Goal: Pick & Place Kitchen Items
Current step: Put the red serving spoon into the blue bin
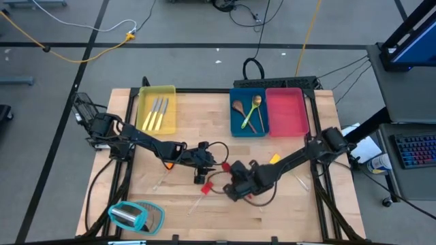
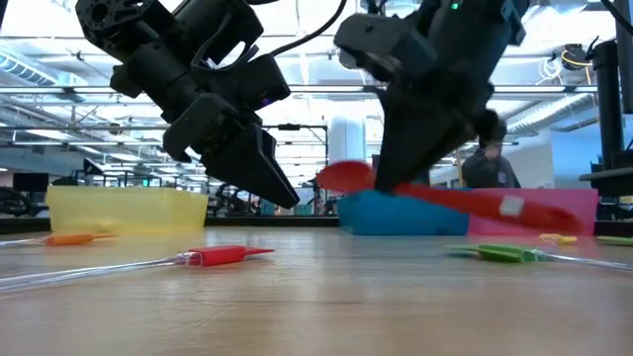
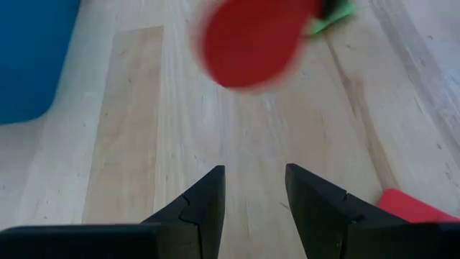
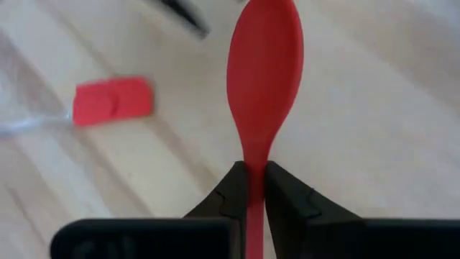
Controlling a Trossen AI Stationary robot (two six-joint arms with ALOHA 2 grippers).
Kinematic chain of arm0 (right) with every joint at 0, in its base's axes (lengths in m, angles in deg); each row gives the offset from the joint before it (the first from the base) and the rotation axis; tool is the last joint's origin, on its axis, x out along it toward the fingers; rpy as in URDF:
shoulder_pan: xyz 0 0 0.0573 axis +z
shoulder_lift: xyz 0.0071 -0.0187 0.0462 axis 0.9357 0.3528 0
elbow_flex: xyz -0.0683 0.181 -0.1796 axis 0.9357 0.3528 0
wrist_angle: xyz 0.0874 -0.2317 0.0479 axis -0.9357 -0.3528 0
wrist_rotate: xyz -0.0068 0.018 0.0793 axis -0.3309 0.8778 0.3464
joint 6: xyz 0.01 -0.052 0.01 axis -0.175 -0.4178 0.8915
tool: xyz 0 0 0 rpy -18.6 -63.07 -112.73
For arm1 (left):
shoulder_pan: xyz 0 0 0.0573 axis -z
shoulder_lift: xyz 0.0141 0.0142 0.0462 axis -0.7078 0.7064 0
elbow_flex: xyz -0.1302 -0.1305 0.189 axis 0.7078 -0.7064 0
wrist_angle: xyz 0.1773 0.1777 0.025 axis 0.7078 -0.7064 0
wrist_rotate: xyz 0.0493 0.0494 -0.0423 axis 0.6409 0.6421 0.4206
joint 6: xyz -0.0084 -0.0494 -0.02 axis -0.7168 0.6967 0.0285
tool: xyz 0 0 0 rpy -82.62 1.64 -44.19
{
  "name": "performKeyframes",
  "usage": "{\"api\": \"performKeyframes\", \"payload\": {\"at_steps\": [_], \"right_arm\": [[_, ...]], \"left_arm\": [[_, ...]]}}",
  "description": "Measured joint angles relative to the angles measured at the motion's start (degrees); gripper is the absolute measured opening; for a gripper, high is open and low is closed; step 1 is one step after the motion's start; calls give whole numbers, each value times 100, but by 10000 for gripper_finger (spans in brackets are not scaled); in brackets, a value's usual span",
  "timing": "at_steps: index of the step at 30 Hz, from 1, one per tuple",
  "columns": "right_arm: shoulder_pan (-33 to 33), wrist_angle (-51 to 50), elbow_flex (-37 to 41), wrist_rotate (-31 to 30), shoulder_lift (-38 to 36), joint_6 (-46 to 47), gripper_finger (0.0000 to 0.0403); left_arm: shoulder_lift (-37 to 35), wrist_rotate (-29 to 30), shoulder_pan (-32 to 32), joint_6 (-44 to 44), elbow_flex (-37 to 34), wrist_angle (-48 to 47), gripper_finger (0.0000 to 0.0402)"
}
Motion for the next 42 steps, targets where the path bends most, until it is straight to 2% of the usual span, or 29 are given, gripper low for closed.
{"api": "performKeyframes", "payload": {"at_steps": [4,7,10,13,18,24,28,36,42], "right_arm": [[-243,-709,-2,-677,-472,-7,24],[-499,-1055,-7,-1536,-762,-99,23],[-865,-1056,-7,-2302,-929,-581,25],[-1393,-765,-11,-2612,-1039,-1267,26],[-2387,-63,-11,-2690,-1058,-2386,25],[-3587,295,42,-2272,-1064,-3025,26],[-4204,639,448,-1629,-1062,-3160,26],[-4740,2775,1791,-858,-1060,-3643,25],[-5008,4030,2520,-14,-1062,-3732,31]], "left_arm": [[0,-2,0,-18,0,-32,152],[0,-2,0,-81,0,20,152],[-1,21,0,-104,0,52,152],[0,136,0,-142,0,69,152],[0,163,-26,-256,0,-16,152],[0,195,-142,-222,0,-246,152],[0,201,-235,-204,0,-389,152],[-1,383,-385,38,0,-784,152],[-2,452,-431,308,0,-868,152]]}}
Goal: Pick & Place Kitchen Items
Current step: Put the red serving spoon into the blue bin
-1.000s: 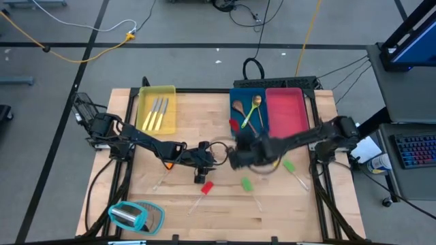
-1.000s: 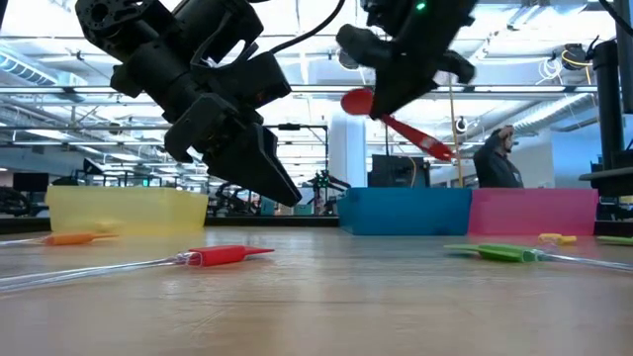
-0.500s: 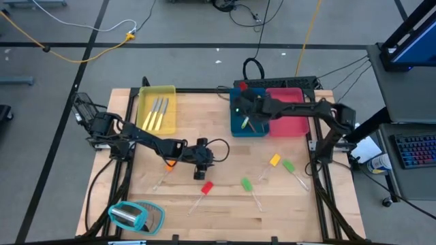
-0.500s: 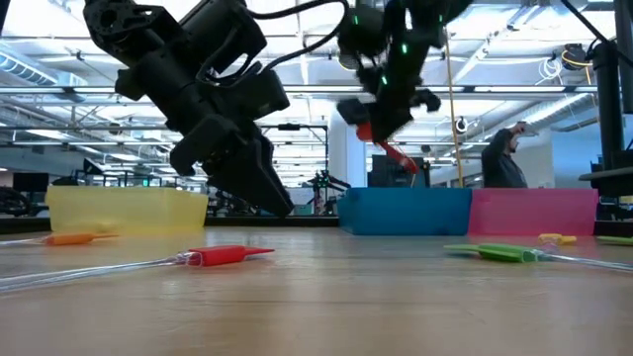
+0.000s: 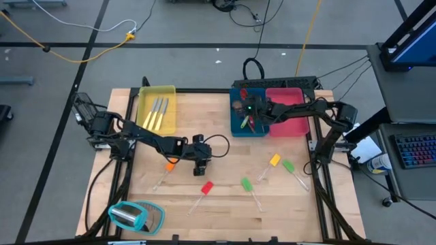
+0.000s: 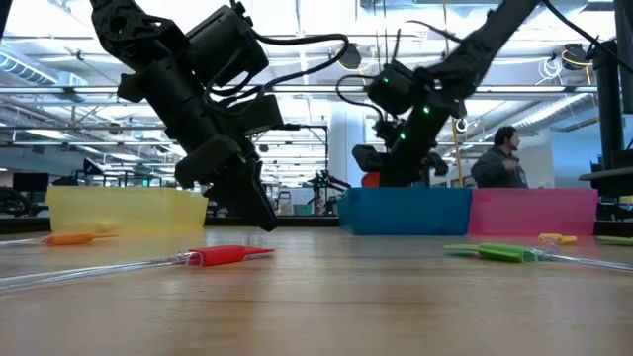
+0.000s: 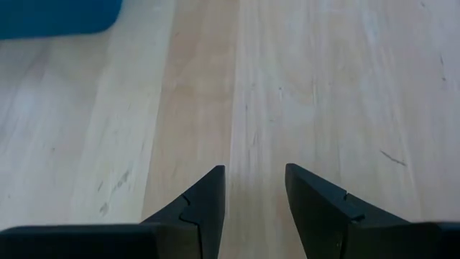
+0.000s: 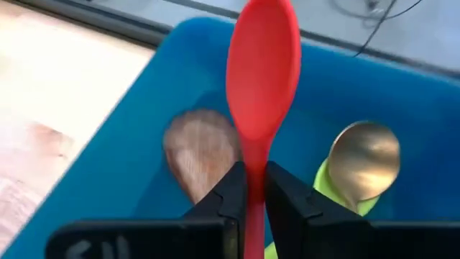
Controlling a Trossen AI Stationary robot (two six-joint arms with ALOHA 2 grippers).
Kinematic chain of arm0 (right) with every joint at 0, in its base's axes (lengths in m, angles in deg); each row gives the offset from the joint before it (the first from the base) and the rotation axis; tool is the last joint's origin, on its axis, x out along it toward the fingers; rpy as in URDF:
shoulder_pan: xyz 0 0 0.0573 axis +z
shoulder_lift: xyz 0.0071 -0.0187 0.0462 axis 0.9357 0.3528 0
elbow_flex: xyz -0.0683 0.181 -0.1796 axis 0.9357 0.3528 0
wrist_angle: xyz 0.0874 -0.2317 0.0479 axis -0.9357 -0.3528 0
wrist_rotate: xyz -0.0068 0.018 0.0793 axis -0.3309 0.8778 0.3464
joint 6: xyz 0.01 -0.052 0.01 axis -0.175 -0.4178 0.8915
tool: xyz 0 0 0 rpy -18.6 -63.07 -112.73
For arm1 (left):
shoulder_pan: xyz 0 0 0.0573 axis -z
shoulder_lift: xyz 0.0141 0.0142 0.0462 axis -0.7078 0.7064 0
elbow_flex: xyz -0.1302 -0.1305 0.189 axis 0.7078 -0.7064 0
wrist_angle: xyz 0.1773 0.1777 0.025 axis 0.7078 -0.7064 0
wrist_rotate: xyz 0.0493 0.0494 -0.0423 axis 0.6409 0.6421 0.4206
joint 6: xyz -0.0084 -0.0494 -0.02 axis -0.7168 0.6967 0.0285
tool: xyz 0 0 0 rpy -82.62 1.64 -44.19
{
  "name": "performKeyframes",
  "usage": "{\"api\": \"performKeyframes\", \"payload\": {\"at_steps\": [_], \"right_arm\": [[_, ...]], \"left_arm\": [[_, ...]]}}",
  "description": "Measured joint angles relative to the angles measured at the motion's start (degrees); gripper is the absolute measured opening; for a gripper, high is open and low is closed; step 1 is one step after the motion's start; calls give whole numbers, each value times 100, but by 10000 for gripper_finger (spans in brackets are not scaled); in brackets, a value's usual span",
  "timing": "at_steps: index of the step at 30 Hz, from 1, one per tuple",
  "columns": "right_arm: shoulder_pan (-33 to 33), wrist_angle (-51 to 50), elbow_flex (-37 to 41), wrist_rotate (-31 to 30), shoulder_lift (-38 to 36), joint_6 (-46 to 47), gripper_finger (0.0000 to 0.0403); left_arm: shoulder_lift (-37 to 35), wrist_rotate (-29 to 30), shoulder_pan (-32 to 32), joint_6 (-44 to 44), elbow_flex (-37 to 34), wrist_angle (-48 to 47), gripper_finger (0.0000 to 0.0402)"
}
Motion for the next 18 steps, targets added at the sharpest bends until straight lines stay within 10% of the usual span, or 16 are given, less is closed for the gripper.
{"api": "performKeyframes", "payload": {"at_steps": [18], "right_arm": [[-96,401,433,125,0,-128,66]], "left_arm": [[1,146,0,194,0,210,152]]}}
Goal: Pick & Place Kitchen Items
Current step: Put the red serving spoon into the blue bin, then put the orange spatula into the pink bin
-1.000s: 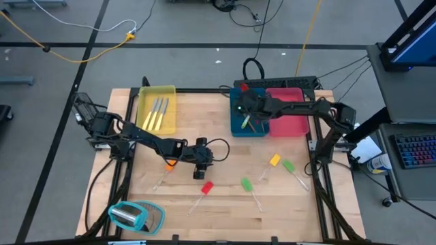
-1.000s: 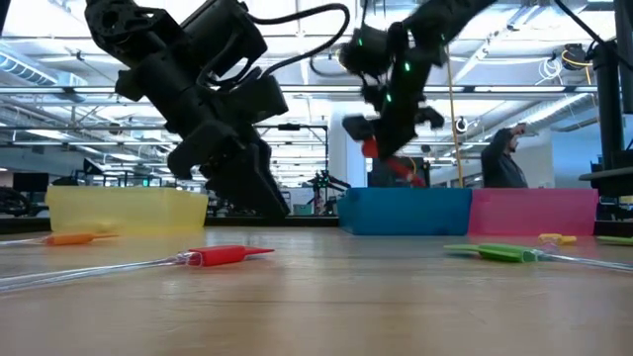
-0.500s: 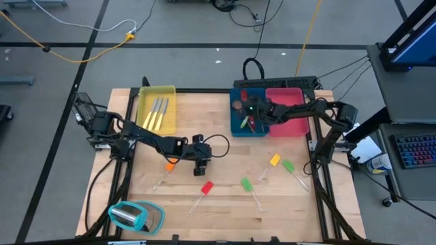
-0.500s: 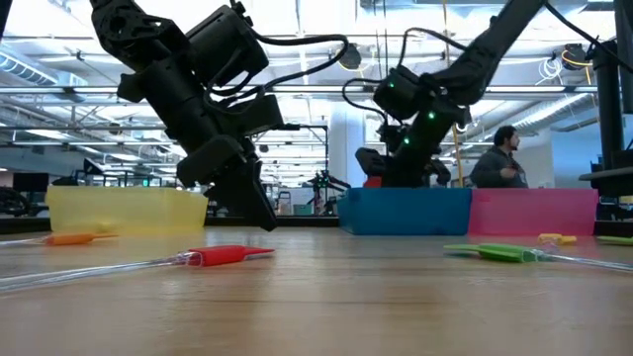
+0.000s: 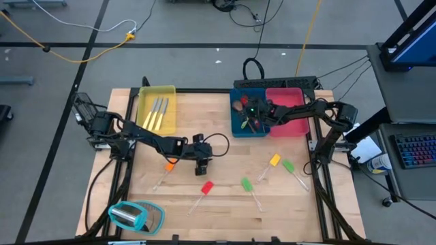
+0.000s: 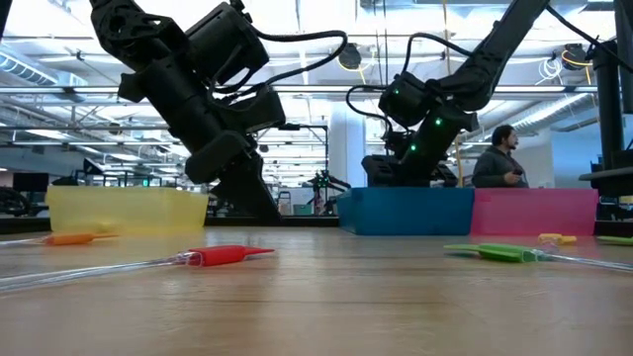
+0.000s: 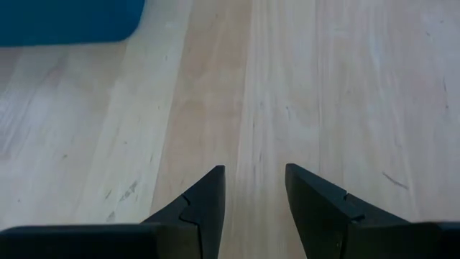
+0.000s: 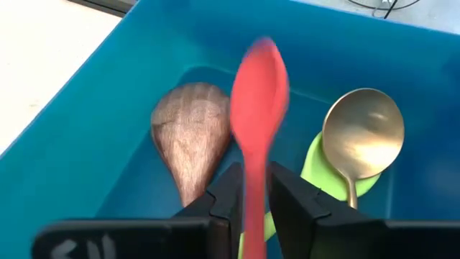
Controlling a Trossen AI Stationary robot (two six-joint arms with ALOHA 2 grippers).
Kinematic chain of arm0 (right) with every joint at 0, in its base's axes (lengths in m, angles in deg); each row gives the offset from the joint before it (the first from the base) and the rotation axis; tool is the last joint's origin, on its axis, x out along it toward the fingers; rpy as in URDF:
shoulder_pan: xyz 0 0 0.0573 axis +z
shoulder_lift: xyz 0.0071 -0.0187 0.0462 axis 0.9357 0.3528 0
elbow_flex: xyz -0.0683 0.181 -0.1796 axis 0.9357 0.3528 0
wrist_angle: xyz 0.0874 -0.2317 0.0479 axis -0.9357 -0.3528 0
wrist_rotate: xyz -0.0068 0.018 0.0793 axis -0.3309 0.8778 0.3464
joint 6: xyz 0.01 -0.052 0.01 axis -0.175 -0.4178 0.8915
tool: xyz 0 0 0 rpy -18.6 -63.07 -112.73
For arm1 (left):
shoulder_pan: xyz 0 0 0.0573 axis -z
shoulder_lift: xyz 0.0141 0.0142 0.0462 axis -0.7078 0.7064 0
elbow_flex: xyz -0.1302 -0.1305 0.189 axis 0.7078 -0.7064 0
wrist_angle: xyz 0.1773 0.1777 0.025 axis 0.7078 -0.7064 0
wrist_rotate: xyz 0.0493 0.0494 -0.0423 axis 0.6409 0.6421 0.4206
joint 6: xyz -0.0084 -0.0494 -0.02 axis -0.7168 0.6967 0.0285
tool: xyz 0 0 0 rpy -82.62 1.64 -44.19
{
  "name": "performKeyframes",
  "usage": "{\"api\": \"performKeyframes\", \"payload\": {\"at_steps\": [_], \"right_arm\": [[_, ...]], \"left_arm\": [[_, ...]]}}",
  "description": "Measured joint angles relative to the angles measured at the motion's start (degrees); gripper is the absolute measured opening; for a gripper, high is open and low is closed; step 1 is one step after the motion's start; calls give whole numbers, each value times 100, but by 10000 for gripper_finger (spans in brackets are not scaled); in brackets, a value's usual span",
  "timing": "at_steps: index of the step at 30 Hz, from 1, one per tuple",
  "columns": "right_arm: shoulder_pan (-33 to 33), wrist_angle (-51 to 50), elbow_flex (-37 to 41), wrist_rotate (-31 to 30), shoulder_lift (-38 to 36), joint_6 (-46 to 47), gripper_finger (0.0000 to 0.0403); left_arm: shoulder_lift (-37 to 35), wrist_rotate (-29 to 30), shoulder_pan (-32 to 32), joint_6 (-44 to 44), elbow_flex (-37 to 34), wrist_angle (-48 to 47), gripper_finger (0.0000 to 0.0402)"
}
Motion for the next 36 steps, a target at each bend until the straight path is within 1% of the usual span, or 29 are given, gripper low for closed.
{"api": "performKeyframes", "payload": {"at_steps": [8,15,21,26,32,36], "right_arm": [[92,28,0,-11,0,12,105],[232,291,0,-14,0,-42,131],[437,855,0,-12,0,-354,148],[639,1524,0,-12,0,-876,155],[907,3026,0,36,0,-1586,149],[1201,4012,0,448,0,-2508,147]], "left_arm": [[1,2,0,-174,0,186,152],[1,0,0,-399,0,369,152],[0,2,0,-559,0,396,152],[1,2,0,-730,0,470,152],[0,0,0,-411,0,349,152],[1,-2,0,-74,0,94,152]]}}
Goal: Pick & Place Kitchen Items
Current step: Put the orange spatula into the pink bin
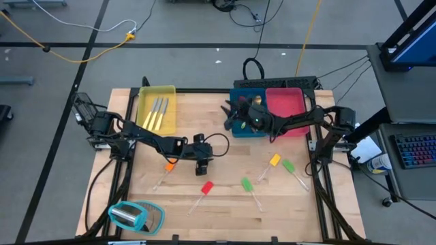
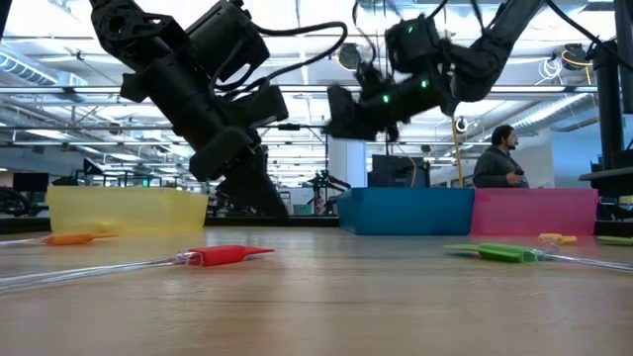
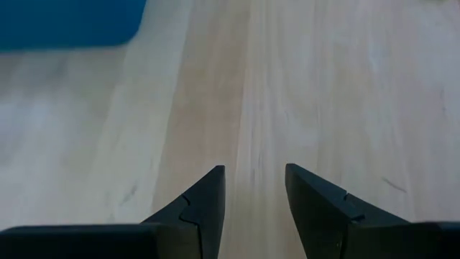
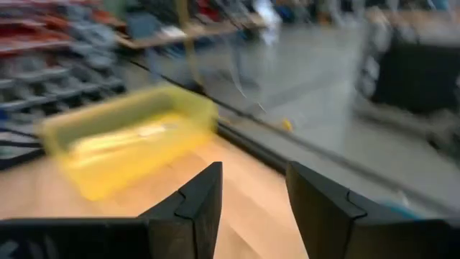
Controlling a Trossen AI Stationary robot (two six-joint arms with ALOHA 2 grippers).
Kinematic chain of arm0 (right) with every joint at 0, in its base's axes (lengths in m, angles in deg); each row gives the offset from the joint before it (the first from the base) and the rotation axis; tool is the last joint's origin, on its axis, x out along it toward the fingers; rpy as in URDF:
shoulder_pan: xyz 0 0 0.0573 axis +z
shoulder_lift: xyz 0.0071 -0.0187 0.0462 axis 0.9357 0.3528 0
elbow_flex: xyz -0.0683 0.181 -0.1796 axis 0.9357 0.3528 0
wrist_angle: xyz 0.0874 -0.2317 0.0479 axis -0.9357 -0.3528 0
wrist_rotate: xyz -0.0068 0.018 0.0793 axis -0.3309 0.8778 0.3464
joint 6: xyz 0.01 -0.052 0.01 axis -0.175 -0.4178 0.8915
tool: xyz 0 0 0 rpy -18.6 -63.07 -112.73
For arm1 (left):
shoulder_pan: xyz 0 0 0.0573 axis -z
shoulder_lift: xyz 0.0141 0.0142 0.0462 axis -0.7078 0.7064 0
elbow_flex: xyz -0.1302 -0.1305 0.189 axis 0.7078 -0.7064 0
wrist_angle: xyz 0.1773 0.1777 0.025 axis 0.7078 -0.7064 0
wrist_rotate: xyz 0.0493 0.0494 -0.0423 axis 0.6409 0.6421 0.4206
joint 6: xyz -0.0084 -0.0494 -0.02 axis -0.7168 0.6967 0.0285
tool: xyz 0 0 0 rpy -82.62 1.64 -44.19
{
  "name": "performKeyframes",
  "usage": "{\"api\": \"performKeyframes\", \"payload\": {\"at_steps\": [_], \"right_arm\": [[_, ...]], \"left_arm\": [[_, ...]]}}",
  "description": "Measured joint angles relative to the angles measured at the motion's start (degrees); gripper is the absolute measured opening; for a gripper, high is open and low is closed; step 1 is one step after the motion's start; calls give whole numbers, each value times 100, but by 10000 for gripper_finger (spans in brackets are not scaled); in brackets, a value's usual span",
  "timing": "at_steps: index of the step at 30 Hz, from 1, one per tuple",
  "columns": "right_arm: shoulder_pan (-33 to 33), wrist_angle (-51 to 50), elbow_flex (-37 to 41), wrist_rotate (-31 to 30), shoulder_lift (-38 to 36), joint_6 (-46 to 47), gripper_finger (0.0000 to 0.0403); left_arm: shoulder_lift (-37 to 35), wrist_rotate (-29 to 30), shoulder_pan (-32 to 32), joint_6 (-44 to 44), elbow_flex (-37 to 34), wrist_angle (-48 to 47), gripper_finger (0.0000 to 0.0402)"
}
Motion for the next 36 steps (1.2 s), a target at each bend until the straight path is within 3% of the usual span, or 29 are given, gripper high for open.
{"api": "performKeyframes", "payload": {"at_steps": [4,7,17,24,28,36], "right_arm": [[329,486,2,8,0,-932,146],[498,546,1,7,0,-1100,146],[998,543,0,8,0,-791,146],[1516,308,0,14,0,-745,146],[1887,-4,0,19,0,-88,146],[2626,-811,0,19,0,247,146]], "left_arm": [[-1,-2,33,594,0,-251,152],[-2,-2,89,1078,0,-364,152],[0,7,604,2750,0,-397,152],[0,772,1151,3588,0,-365,152],[0,996,1424,3952,0,-404,152],[-485,1003,1602,4562,-2,-1516,152]]}}
